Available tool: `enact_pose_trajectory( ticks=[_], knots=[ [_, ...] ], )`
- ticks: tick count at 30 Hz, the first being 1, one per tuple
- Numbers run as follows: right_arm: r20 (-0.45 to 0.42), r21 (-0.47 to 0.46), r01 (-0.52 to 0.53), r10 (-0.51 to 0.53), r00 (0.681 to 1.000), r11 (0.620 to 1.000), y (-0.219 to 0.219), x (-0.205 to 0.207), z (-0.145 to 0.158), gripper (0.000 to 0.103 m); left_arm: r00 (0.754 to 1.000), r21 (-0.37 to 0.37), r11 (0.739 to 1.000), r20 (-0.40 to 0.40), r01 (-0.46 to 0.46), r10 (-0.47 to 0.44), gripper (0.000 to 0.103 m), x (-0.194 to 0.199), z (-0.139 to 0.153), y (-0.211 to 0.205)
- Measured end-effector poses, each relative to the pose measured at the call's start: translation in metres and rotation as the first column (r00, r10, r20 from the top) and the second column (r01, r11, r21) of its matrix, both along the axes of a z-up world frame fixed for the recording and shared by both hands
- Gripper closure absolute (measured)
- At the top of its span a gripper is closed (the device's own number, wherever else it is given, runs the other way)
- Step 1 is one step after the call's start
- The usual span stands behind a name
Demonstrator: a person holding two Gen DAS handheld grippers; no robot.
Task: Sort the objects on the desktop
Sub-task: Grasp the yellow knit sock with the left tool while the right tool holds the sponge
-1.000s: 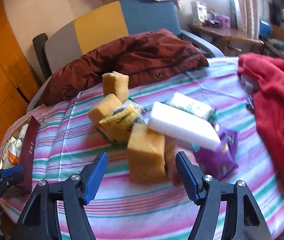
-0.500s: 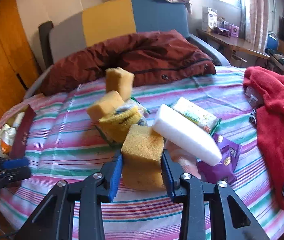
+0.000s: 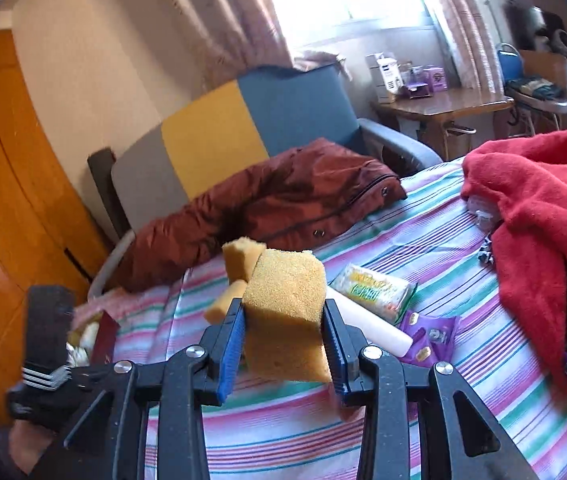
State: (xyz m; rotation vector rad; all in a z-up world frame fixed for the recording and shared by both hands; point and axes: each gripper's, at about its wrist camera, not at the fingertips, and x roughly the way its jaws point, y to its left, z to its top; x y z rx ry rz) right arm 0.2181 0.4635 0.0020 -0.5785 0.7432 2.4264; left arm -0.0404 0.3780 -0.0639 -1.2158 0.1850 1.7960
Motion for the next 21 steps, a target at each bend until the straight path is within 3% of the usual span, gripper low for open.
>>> enact_pose_trajectory(
  ticks=[10, 21],
  knots=[
    [-0.021, -0.014, 0.021, -0.021, 1.0, 1.0, 0.01, 0.008, 0.002, 0.065, 1.0, -0.06, 0.998, -0.014, -0.027, 0.026, 0.054, -0.015, -0.023, 0.052],
    [0.016, -0.013, 0.017, -0.016, 1.0, 1.0, 0.01, 0.004, -0.002, 0.063, 0.995, -0.079, 0.997, -0.102, -0.014, 0.006, 0.053, -0.023, -0.026, 0.089]
  ],
)
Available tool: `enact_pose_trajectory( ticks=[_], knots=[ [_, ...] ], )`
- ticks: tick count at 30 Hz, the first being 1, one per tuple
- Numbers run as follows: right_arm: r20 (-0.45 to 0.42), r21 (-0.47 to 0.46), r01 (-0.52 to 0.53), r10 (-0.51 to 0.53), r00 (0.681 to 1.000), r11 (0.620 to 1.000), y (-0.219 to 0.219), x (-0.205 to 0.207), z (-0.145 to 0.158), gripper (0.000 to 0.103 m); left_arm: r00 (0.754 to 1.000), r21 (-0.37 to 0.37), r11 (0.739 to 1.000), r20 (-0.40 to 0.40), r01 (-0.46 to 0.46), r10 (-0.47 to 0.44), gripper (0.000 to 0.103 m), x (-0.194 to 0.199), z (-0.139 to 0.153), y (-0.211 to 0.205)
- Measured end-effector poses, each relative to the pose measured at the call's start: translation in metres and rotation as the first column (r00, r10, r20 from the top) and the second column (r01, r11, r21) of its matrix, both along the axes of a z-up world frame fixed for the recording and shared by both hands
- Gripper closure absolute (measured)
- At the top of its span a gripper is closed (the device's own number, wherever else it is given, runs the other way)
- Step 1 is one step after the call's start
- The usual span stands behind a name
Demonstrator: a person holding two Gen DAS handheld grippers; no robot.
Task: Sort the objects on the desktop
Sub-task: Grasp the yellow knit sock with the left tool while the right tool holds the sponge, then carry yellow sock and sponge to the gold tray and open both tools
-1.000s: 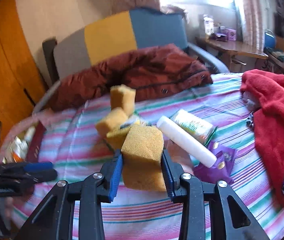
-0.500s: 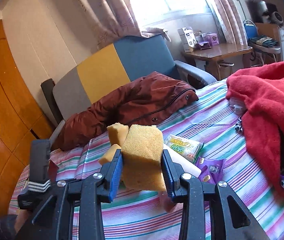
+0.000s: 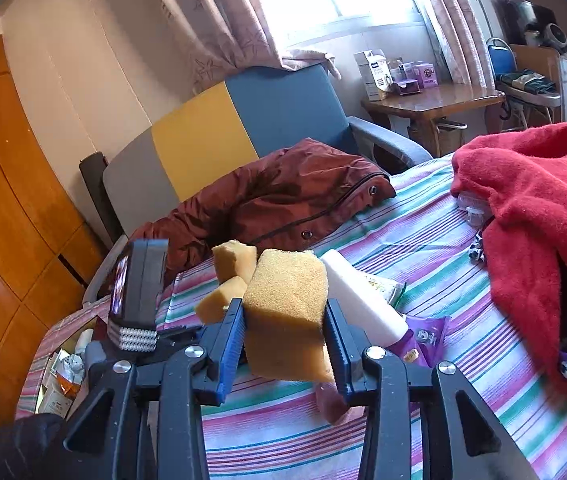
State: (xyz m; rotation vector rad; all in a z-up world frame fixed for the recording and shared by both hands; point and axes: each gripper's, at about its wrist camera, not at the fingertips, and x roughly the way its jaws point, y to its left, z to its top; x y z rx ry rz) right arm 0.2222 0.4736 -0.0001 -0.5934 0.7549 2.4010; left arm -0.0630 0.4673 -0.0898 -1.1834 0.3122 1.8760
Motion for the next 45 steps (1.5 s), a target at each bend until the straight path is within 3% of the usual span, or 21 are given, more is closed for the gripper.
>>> enact_pose_trajectory(
  ticks=[2, 3, 6, 19, 28, 32, 36, 42, 45],
  knots=[
    [0.014, 0.013, 0.005, -0.005, 1.0, 1.0, -0.001, -0.001, 0.0, 0.063, 0.999, -0.023, 0.999, -0.022, 0.026, -0.026, 0.059, 0.0, -0.005, 0.009],
    [0.02, 0.015, 0.004, -0.004, 1.0, 1.0, -0.001, -0.002, -0.001, 0.063, 0.999, -0.035, 0.999, -0.028, 0.037, -0.038, 0.068, 0.001, -0.007, 0.012],
    [0.032, 0.025, -0.004, 0.004, 0.999, 1.0, -0.002, -0.005, -0.002, 0.063, 0.997, -0.025, 0.998, -0.049, 0.055, -0.056, 0.073, 0.006, -0.004, 0.01],
    [0.104, 0.082, -0.122, 0.114, 0.988, 0.989, -0.025, -0.026, -0.007, 0.064, 0.998, 0.102, 0.995, -0.063, -0.021, 0.028, 0.074, 0.039, 0.048, -0.098],
    [0.225, 0.098, -0.276, 0.249, 0.942, 0.956, -0.06, -0.058, -0.023, 0.064, 0.974, 0.122, 0.971, -0.076, -0.205, 0.215, 0.073, 0.049, 0.064, -0.207],
    [0.223, 0.074, -0.314, 0.291, 0.93, 0.947, -0.072, -0.066, -0.023, 0.064, 0.945, 0.115, 0.95, -0.118, -0.29, 0.303, 0.073, 0.049, 0.07, -0.262],
    [0.193, 0.044, -0.368, 0.354, 0.915, 0.929, -0.096, -0.078, -0.016, 0.064, 0.909, 0.125, 0.913, -0.108, -0.389, 0.402, 0.073, 0.043, 0.072, -0.316],
    [0.129, 0.034, -0.47, 0.463, 0.877, 0.882, -0.147, -0.102, 0.006, 0.064, 0.827, 0.125, 0.838, -0.138, -0.532, 0.546, 0.073, 0.038, 0.071, -0.395],
    [0.1, 0.037, -0.534, 0.528, 0.843, 0.845, -0.179, -0.121, 0.017, 0.064, 0.789, 0.106, 0.799, -0.125, -0.592, 0.601, 0.073, 0.033, 0.061, -0.427]
  ],
)
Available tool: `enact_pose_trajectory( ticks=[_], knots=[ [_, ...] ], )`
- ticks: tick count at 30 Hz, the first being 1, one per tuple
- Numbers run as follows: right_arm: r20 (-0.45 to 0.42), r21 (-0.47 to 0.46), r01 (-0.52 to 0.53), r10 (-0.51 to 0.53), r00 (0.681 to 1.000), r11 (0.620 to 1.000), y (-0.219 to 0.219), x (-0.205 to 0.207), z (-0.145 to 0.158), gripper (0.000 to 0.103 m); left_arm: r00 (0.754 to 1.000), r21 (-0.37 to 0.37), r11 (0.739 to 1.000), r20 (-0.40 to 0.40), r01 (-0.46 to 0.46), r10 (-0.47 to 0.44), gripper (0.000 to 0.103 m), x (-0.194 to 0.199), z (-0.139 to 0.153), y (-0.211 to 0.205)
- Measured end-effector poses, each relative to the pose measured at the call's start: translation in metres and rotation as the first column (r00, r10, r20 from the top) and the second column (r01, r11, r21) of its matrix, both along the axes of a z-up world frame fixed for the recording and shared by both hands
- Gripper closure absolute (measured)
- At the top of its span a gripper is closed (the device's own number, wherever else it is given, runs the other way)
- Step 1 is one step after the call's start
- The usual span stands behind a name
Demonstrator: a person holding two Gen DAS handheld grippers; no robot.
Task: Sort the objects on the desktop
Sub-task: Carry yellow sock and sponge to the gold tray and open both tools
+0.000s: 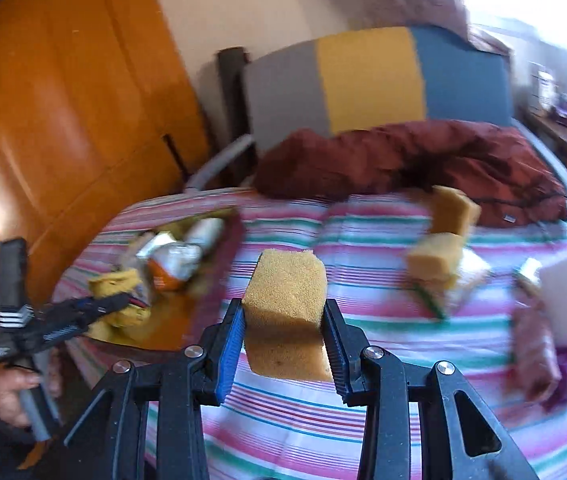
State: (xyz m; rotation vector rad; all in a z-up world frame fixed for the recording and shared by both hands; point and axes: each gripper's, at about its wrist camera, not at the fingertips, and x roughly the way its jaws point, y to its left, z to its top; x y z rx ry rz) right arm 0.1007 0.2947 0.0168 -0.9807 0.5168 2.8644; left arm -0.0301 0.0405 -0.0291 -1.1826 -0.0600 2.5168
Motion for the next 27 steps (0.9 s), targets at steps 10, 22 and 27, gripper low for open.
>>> enact_pose_trajectory(
  ticks=[10, 22, 27],
  knots=[
    [-0.055, -0.127, -0.172, 0.166, 0.985, 0.977, -0.096, -0.082, 0.012, 0.054, 0.975, 0.004, 0.977, 0.073, -0.212, 0.211, 0.054, -0.004, -0.028, -0.077],
    [0.037, -0.129, -0.222, 0.228, 0.973, 0.966, -0.133, -0.088, -0.014, 0.029, 0.96, 0.109, 0.954, 0.032, -0.281, 0.279, 0.054, 0.017, -0.009, -0.111],
    [0.072, -0.121, -0.17, 0.18, 0.981, 0.978, -0.122, -0.073, -0.023, 0.026, 0.977, 0.114, 0.97, 0.016, -0.215, 0.215, 0.054, 0.02, 0.002, -0.094]
  ],
)
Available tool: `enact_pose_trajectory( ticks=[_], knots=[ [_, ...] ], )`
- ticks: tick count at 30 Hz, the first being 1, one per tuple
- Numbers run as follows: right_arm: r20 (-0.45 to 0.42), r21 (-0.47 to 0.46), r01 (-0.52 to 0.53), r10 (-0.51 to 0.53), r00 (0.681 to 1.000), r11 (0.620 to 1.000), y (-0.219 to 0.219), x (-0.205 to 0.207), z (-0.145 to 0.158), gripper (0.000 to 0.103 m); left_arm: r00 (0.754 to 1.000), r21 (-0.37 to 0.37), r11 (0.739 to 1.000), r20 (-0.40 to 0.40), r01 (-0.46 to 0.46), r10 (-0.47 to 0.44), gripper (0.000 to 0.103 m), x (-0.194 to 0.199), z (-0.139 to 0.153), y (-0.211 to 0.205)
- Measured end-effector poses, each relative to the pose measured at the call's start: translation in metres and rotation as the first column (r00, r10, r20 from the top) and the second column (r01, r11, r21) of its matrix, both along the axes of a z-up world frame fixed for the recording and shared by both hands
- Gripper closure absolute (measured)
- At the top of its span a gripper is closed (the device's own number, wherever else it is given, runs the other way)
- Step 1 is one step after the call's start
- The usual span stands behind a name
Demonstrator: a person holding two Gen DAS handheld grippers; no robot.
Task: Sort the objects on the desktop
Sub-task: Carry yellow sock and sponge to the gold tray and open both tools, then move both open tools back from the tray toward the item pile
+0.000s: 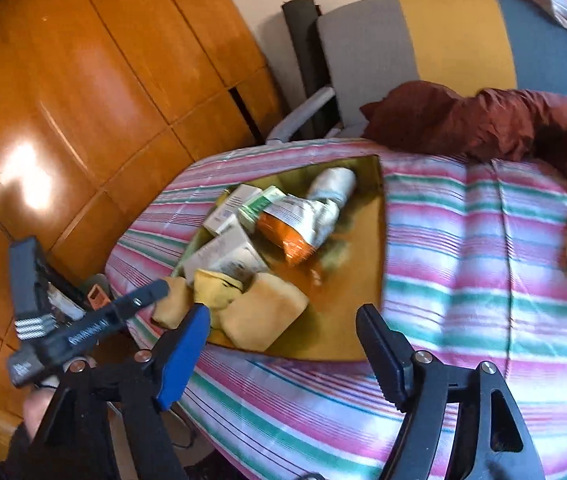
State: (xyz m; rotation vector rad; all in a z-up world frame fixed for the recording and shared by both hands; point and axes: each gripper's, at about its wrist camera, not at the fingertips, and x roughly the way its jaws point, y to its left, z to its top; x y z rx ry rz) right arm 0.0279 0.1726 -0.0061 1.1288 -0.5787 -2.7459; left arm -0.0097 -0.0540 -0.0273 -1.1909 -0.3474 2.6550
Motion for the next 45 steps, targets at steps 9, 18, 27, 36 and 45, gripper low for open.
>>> enact_pose_trajectory(
  ticks=[9, 18, 27, 36, 45],
  knots=[
    [0.037, 0.073, 0.1, -0.103, 0.994, 0.992, 0.031, 0.033, -0.011, 0.021, 0.984, -0.097, 0.98, -0.006, 0.175, -0.176, 0.054, 0.008, 0.006, 0.059],
    [0.061, 0.147, 0.173, -0.183, 0.981, 0.974, 0.058, 0.064, -0.016, 0.015, 0.945, -0.187, 0.929, -0.015, 0.318, -0.326, 0.053, 0.021, 0.012, 0.116],
    [0.096, 0.212, 0.247, -0.272, 0.958, 0.946, 0.09, 0.091, -0.018, 0.015, 0.907, -0.191, 0.89, 0.004, 0.414, -0.422, 0.053, 0.021, 0.012, 0.152],
    [0.154, 0.224, 0.428, -0.466, 0.871, 0.875, 0.16, 0.142, -0.021, 0.017, 0.869, -0.166, 0.855, 0.033, 0.491, -0.493, 0.053, 0.022, 0.006, 0.18],
    [0.207, 0.254, 0.662, -0.708, 0.675, 0.705, 0.256, 0.206, -0.024, 0.036, 0.836, -0.16, 0.821, 0.066, 0.548, -0.545, 0.053, 0.021, -0.001, 0.207]
  ],
)
